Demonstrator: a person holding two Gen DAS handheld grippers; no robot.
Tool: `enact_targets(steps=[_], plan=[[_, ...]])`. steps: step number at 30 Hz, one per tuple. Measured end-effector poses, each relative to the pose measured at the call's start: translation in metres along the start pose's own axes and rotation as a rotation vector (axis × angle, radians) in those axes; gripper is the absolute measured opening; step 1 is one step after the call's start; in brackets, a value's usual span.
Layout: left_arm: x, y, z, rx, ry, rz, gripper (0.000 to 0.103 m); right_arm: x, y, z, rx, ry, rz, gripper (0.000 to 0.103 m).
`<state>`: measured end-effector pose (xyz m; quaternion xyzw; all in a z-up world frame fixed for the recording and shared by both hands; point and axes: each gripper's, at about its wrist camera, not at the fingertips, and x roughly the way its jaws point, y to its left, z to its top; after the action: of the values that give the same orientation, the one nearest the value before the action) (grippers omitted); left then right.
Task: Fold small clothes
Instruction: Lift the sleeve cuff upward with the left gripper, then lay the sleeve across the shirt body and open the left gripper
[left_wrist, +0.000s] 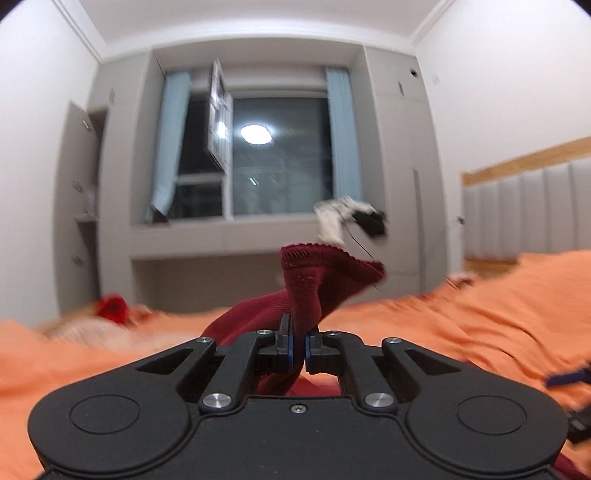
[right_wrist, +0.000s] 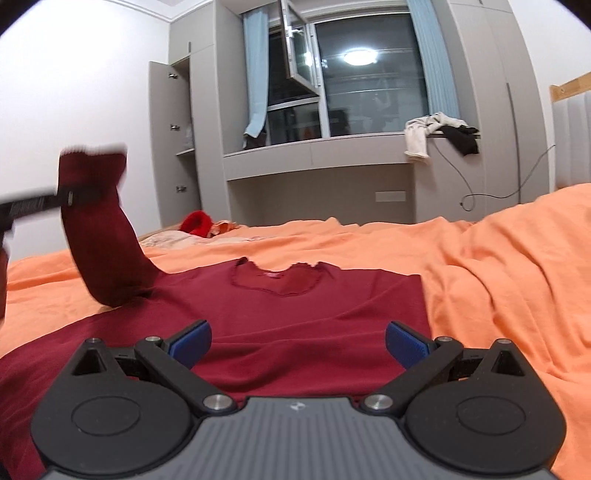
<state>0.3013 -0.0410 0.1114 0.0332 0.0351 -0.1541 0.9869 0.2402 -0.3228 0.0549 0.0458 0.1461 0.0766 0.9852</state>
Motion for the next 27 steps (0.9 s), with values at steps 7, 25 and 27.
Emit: enact_targets(steps=[7, 25, 27], plan=[[-0.005, -0.016, -0.074, -0.044, 0.133, -0.099, 0.006, 0.000, -0.007, -0.004, -0.015, 0.000, -0.039, 0.103], [-0.030, -0.012, -0.107, -0.006, 0.355, -0.396, 0.041, 0.025, -0.005, -0.013, 0.011, 0.091, -0.017, 0.103], [-0.034, -0.013, -0.107, -0.004, 0.369, -0.452, 0.047, 0.026, -0.005, -0.013, 0.017, 0.098, -0.016, 0.103]])
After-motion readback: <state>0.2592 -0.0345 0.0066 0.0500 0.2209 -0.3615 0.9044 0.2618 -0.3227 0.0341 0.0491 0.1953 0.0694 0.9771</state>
